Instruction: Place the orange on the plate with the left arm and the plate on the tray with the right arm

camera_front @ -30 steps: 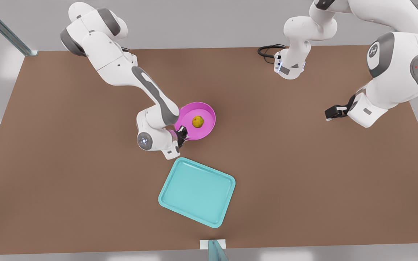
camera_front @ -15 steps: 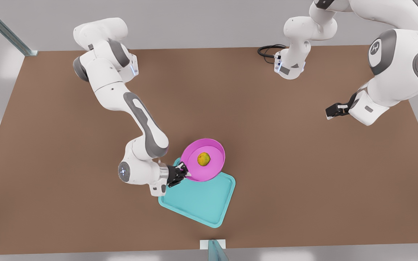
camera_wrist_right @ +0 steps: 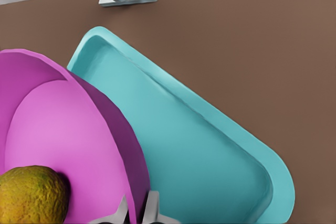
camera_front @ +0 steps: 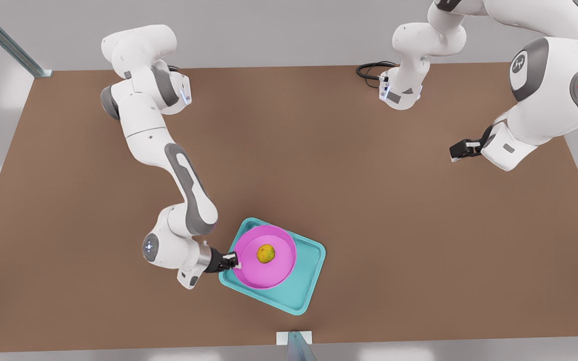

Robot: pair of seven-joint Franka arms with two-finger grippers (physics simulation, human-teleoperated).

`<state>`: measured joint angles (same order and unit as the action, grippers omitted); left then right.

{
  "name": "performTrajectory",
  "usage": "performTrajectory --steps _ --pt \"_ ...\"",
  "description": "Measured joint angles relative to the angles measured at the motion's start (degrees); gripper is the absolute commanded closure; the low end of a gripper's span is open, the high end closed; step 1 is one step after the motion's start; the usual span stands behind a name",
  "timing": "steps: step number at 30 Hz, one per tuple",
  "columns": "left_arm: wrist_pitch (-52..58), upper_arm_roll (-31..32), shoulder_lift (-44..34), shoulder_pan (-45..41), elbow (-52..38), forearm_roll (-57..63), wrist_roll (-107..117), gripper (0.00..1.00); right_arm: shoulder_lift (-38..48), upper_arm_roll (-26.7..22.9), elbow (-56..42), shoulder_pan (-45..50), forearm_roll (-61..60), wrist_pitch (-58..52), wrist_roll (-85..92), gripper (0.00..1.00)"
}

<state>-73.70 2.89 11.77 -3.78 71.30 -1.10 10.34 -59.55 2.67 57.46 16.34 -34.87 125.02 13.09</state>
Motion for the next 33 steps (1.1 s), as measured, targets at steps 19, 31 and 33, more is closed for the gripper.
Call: performTrajectory --steps 19,31,33 --pt "-0.1 0.0 0.7 0.3 0.0 0.2 0.0 0.00 7.8 -5.2 -1.3 -1.6 20.2 -4.2 -10.0 0.00" --pt "-0.4 0.3 1.1 0.2 -0.1 0.4 -0.2 0.00 53.0 -6.3 16.6 -10.9 41.0 -38.7 -0.6 0.00" --pt "-0.4 0.3 1.1 0.2 -0.1 0.4 -0.2 0.00 54.1 -5.8 17.8 -11.3 41.5 -40.6 0.0 0.00"
